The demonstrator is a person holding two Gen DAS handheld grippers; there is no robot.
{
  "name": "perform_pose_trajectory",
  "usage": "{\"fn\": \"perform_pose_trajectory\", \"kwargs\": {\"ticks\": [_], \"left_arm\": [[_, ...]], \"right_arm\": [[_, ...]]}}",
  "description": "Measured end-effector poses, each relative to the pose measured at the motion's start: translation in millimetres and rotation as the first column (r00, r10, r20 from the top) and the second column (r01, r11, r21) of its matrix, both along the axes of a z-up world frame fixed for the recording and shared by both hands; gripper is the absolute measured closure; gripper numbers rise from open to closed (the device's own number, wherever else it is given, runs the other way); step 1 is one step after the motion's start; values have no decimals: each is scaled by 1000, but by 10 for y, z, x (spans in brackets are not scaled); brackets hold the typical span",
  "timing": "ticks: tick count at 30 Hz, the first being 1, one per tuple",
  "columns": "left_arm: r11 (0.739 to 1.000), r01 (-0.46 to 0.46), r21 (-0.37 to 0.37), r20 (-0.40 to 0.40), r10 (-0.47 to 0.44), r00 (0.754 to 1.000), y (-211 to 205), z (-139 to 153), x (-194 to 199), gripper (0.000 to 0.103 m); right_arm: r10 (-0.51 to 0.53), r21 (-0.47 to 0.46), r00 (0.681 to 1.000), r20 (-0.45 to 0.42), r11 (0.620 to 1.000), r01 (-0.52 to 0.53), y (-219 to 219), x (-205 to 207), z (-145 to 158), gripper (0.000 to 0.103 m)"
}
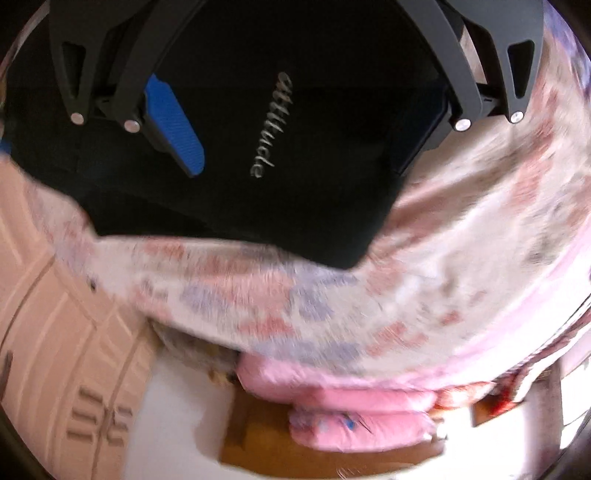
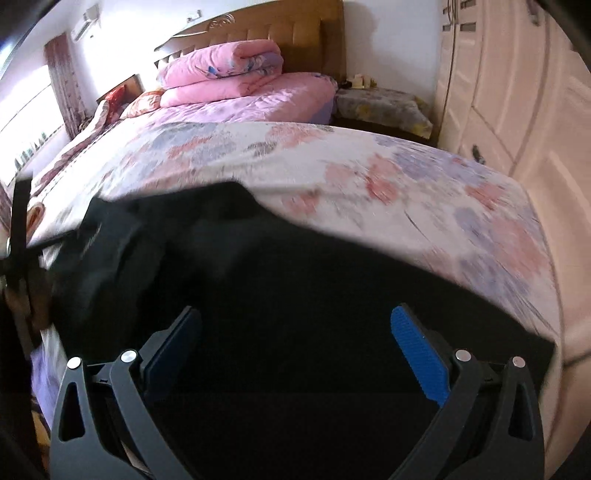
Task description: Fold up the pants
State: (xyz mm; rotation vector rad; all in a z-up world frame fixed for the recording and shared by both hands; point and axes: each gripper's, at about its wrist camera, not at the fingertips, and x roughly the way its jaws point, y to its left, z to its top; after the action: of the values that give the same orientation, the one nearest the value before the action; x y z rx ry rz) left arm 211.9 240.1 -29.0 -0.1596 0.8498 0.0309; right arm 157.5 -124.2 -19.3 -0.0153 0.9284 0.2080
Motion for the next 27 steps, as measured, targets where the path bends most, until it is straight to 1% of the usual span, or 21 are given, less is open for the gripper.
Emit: {"fn": "perform_pose_trajectory", "kwargs": {"ticks": [2,3,4,5,6,7,8,9,10,11,12,13,14,15,17,18,19,21,23,25,27], "left_arm": [[1000,10,13,72,-11,997,-140,227,-262,1],[999,35,14,113,-36,993,-271,328,-436,1],[997,70,8,129,-71,989,-406,365,-557,1],[994,113,2,127,-113,985,-555,361,-659,1],[982,190,9,106,-190,976,-809,293,-792,1],[974,226,30,91,-228,969,-950,237,-859,1],[965,254,71,72,-259,963,-1110,157,-927,1],[952,278,130,40,-285,958,-1290,22,-990,1],[940,300,165,7,-305,952,-1403,-89,-1003,1],[929,318,191,-28,-319,947,-1486,-197,-1004,1],[921,315,227,-44,-314,948,-1542,-281,-1012,1],[919,305,248,-24,-309,951,-1556,-274,-1042,1],[920,303,248,-29,-305,952,-1559,-253,-1050,1],[926,300,229,-30,-301,953,-1553,-197,-1060,1],[932,304,197,-1,-310,951,-1568,-75,-1128,1],[929,315,193,23,-326,945,-1606,-1,-1180,1],[924,324,201,39,-338,940,-1641,25,-1228,1],[913,340,226,67,-362,930,-1771,74,-1282,1],[906,355,230,66,-378,923,-1881,50,-1266,1],[903,364,228,34,-381,924,-2002,-50,-1224,1],[898,381,220,3,-391,920,-2069,-167,-1180,1]], "right_arm": [[7,-39,1000,8,999,-7,-33,-275,-49,4],[11,-52,1000,12,999,-11,-37,-422,-80,4],[19,-46,1000,11,999,-19,-36,-499,-115,4],[34,-32,999,6,999,-34,-28,-571,-168,4],[45,-28,999,3,999,-45,-27,-641,-216,4],[53,-50,999,-2,997,-53,-1,-687,-306,4],[48,-84,999,-18,995,-49,25,-711,-406,4],[38,-100,999,-36,994,-42,24,-706,-504,4],[23,-32,1000,-17,999,-24,-57,-740,-520,4],[20,-16,999,-28,1000,-21,-84,-740,-531,4],[17,-17,999,-27,1000,-17,-114,-781,-511,4],[2,-40,1000,-9,999,-3,-130,-841,-453,4],[-10,-50,1000,16,999,11,-153,-908,-383,4],[-19,-38,999,43,999,21,-198,-984,-312,4],[-66,56,992,106,997,61,-417,-1197,-134,4],[-132,119,982,137,986,116,-609,-1330,-56,4],[-186,166,972,143,973,162,-758,-1401,-16,4],[-301,276,946,118,925,260,-1075,-1566,-32,4],[-406,390,913,45,848,358,-1412,-1730,-148,4],[-466,440,884,-35,787,432,-1645,-1815,-312,4],[-469,459,875,-116,756,466,-1762,-1792,-478,4]]}}
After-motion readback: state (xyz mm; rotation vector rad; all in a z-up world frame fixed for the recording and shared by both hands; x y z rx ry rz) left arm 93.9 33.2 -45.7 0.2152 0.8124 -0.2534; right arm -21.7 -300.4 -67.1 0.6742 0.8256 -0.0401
